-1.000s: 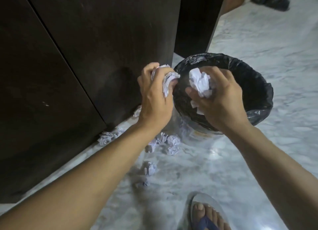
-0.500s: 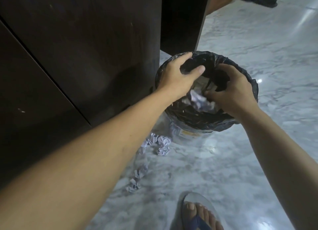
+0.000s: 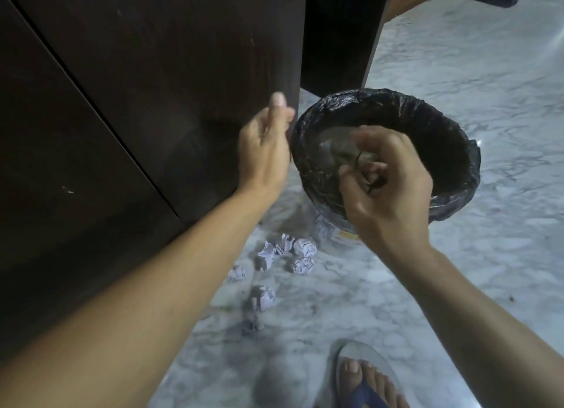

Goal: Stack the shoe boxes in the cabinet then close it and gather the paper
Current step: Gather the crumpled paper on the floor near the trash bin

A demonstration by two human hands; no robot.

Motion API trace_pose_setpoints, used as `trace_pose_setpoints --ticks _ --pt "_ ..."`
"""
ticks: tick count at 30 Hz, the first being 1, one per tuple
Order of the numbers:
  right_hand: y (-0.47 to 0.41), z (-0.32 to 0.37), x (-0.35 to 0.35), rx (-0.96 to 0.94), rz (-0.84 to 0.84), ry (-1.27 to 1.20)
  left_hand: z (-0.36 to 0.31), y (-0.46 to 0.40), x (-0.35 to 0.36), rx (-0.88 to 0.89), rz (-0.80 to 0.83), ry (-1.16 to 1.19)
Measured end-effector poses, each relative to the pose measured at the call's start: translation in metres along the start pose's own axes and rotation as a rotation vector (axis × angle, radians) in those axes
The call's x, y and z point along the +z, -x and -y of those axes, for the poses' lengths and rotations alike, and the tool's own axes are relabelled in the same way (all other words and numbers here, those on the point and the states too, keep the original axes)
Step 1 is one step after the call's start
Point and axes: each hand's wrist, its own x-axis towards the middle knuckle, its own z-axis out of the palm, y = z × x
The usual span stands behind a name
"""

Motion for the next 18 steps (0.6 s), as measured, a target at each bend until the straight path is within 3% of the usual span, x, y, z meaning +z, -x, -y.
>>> trace_pose_setpoints --ticks 2,6,12,15,18 --pt "0.019 0.013 0.013 -0.075 0.072 -0.035 0.025 0.011 -0.034 -0.016 -0.05 -0.076" --pt "0.059 0.013 0.044 -0.054 0.386 -0.063 0.09 0.05 -0.098 -0.087 -0.098 -0.35" --pt "0.081 -0.037 0.077 0.132 0.799 0.319 0.158 0.099 -0.164 -0.038 -0.075 -0.947" --pt "0.086 -0.06 0.084 0.175 0.978 0.505 0.171 0.11 -0.179 -0.099 -0.037 -1.093" --pt "0.094 -0.077 0.089 0.093 1.101 0.576 0.179 0.115 -0.186 -0.121 0.068 -1.146"
